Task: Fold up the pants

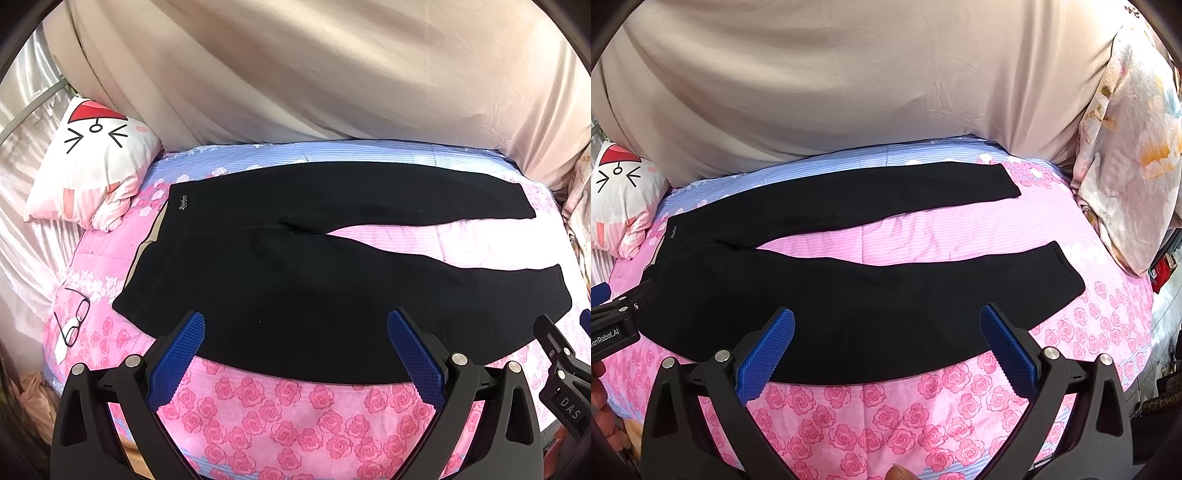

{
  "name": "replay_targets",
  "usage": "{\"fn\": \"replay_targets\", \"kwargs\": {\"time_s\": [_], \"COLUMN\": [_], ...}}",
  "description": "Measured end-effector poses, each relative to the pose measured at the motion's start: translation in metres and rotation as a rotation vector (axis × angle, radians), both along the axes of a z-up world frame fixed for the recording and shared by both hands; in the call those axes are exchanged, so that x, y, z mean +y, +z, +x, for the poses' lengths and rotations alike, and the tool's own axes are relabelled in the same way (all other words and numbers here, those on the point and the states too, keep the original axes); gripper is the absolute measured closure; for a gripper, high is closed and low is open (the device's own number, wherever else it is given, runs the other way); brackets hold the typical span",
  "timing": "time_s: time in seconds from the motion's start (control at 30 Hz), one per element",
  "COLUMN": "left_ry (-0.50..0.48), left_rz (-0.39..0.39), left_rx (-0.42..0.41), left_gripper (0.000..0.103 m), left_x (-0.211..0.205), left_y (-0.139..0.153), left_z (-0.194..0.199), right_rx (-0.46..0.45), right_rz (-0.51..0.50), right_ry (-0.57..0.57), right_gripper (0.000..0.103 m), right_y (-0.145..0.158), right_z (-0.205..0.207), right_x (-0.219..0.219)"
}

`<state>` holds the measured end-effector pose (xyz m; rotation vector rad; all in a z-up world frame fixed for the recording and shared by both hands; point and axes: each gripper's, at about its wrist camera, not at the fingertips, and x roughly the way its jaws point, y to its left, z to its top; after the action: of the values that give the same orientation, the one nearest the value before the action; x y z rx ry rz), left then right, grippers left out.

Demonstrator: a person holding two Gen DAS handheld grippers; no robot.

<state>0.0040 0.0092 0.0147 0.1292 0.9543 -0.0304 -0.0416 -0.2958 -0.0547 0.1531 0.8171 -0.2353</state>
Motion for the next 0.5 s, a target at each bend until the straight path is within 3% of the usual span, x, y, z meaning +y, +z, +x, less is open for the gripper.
{"fn": "replay_targets", "kwargs": {"time_s": [0.5], "left_ry": [-0.012], "left_rz": [0.003], "left_rx": [0.005], "left_gripper": [0.005], "left_x": [-0.0037], "left_y": [-0.0020], "left_z": [0.0050], "right_rx": [0.005], "right_rz": [0.014], "right_ry": [-0.001], "right_gripper": [0.005], "right_y": [-0.0038], "right_z": [0.0020], "right_x": [-0.0012]}}
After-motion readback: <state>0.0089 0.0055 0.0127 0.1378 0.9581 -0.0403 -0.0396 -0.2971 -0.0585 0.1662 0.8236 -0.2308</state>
